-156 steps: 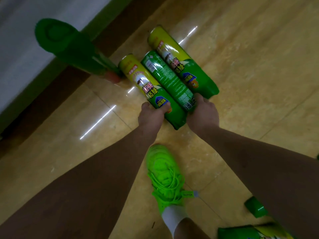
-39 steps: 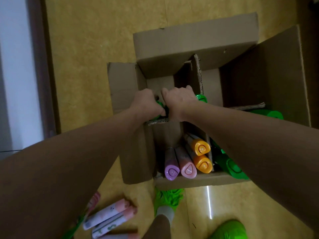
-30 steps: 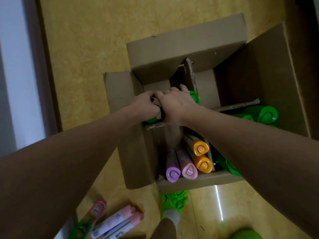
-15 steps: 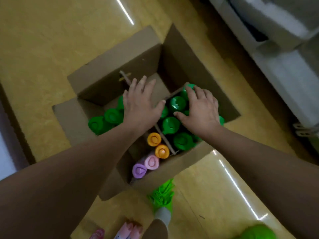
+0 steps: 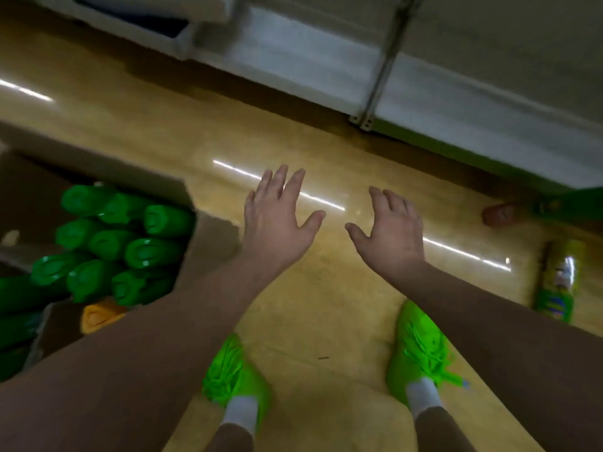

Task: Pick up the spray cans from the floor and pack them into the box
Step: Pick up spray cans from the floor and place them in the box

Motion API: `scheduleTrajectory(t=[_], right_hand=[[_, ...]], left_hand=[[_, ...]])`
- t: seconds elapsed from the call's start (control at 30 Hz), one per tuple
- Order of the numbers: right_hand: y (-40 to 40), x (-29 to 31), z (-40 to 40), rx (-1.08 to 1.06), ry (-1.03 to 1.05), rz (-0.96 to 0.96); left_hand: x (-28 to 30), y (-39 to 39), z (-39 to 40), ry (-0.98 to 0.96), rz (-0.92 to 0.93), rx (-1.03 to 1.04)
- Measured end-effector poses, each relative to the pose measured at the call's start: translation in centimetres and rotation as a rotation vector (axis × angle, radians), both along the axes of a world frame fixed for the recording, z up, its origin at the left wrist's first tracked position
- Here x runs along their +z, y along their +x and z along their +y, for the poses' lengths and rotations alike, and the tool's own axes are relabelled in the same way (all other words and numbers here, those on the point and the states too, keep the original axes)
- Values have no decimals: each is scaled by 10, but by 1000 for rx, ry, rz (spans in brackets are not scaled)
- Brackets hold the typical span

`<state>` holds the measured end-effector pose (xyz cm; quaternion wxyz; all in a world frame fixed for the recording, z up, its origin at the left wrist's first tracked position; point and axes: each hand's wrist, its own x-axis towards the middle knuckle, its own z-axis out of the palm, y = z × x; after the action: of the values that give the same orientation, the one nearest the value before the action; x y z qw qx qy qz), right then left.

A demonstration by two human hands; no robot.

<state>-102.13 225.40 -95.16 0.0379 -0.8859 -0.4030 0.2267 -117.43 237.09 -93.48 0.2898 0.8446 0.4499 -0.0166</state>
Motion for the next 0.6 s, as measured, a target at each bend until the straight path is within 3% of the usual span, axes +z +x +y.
scheduleTrajectory(t=[0.23, 0.47, 0.6], right_hand=[[112, -38, -157, -385, -95, -2], [175, -64, -318, -791, -173, 29], [195, -91, -398, -954, -233, 70]], left_hand=[[-41, 137, -107, -168, 46, -187], [-76, 253, -233, -287, 80, -403], [-95, 309, -300, -394, 111, -366]])
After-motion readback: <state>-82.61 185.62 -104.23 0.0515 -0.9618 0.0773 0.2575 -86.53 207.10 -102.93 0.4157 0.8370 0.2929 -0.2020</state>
